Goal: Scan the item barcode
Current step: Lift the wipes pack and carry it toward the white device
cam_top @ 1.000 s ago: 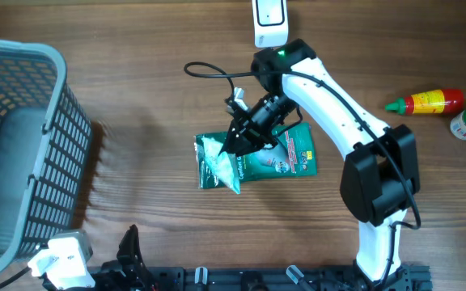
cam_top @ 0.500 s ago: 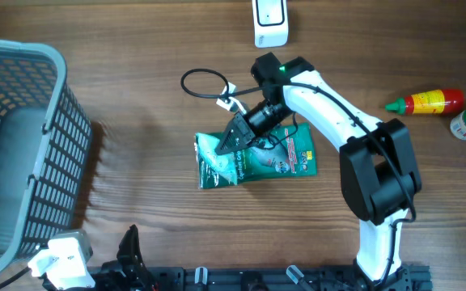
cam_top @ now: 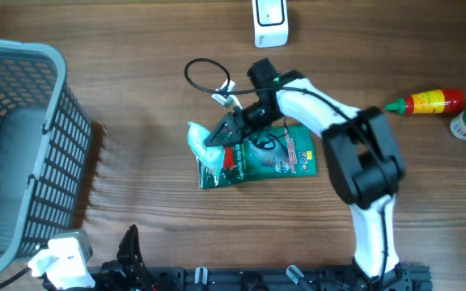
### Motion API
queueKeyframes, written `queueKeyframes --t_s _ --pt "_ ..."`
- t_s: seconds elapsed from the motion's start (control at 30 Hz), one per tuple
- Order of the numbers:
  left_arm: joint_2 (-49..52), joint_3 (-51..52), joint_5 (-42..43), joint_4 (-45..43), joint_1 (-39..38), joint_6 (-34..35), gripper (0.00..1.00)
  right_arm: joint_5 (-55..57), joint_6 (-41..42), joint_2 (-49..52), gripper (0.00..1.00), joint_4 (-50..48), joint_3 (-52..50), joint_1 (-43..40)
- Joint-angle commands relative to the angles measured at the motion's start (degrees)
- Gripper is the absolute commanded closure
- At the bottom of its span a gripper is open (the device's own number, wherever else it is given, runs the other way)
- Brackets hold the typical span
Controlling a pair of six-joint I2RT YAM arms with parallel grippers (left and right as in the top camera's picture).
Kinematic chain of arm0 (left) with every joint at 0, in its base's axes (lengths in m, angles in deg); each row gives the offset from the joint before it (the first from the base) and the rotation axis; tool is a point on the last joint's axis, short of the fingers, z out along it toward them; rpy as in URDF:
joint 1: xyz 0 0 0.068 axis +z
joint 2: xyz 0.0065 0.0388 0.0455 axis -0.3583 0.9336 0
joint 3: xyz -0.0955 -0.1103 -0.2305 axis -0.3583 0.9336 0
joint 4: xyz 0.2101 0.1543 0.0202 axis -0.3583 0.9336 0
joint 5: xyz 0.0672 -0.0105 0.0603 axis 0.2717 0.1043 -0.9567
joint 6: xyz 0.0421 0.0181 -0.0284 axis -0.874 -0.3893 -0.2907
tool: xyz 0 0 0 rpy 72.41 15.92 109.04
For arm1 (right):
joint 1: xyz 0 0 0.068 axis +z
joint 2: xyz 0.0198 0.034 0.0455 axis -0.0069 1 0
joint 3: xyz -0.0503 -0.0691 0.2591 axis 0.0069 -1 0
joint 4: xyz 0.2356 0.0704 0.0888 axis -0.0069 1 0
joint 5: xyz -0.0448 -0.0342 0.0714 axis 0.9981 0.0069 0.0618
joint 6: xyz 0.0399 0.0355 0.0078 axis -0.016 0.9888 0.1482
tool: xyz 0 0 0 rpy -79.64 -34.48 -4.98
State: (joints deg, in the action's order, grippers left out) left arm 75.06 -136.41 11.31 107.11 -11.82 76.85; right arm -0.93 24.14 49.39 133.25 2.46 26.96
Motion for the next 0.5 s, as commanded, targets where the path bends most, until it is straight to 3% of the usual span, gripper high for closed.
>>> queueKeyframes --t_s 0.0,0.33,0.4,0.47 --pt "-0.15 0.20 0.48 -0.13 0.33 -0.09 0.00 -10.69 6.97 5.44 0.96 -3.56 -0.96 -0.39" --pt "-0.15 0.20 0.48 -0.13 0.33 -0.09 0.00 -10.67 8.59 4.76 0.95 -3.21 -0.96 -0.81" --pt "-0.15 0.20 0.48 -0.13 0.33 -0.09 0.00 -7.04 6.01 2.93 0.95 1.57 -0.96 -1.81" --pt "-0.15 0.20 0.48 -0.13 0.33 -0.09 0.00 3.69 3.93 -0.22 0.96 7.96 -0.90 -3.23"
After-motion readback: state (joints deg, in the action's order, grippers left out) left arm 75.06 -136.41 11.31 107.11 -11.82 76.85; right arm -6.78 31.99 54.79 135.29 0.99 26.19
